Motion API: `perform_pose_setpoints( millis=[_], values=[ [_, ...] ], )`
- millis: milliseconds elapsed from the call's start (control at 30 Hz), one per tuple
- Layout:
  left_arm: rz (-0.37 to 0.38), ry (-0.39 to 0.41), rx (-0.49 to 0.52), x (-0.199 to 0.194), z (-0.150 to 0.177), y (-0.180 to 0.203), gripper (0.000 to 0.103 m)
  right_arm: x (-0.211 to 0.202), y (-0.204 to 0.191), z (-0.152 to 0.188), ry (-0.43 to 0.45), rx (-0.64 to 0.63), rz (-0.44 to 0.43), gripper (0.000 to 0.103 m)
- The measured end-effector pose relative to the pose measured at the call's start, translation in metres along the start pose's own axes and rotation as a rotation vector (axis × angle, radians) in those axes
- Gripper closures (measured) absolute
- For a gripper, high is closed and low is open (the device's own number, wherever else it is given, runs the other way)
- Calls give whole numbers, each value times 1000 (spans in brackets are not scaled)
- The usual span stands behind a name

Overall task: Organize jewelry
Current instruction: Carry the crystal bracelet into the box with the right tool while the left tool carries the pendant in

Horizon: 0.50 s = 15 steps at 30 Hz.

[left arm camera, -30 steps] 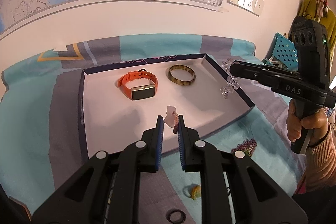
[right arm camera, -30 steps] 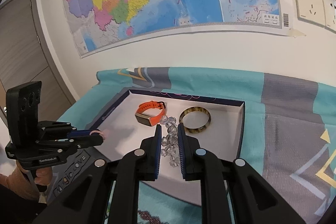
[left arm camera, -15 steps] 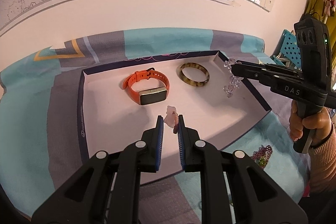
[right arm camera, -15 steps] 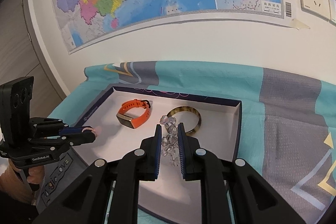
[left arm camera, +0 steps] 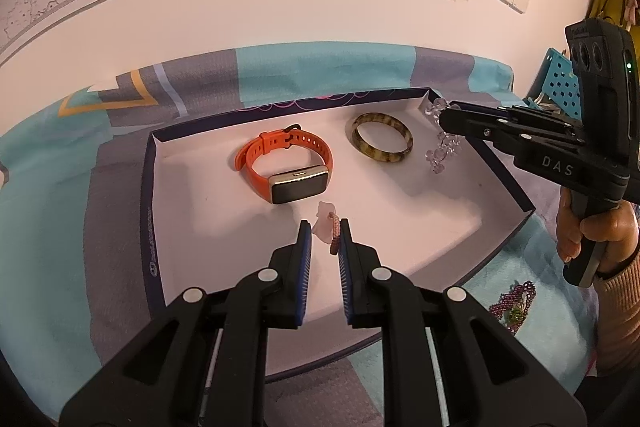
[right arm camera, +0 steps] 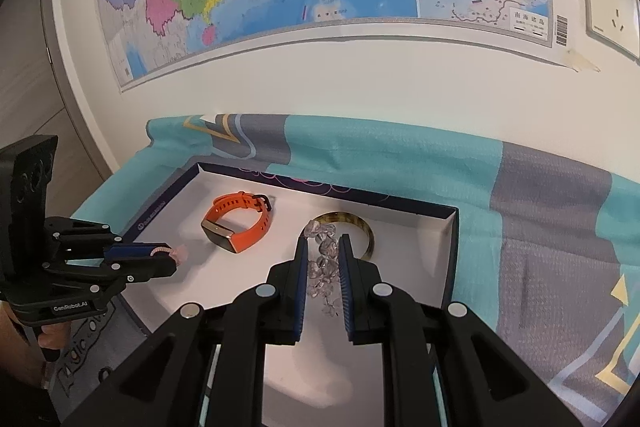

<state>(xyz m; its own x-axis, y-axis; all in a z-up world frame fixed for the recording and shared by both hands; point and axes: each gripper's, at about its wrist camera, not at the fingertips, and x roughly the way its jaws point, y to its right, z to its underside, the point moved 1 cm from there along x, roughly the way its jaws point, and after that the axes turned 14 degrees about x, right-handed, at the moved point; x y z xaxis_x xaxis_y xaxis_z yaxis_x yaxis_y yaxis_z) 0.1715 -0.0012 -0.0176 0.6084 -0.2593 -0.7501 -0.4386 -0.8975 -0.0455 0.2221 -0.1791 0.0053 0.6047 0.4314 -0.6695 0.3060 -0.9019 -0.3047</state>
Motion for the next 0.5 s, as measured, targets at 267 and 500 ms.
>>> perform_pose_setpoints(
  millis=[267,500],
  values=[
    [1,-18,-7,8,1,-2,89,8,-5,1,-4,-33,17,90],
    [3,-25,-5,13,-1,-3,89,16,-11,4,-18,-73,27,89]
  ],
)
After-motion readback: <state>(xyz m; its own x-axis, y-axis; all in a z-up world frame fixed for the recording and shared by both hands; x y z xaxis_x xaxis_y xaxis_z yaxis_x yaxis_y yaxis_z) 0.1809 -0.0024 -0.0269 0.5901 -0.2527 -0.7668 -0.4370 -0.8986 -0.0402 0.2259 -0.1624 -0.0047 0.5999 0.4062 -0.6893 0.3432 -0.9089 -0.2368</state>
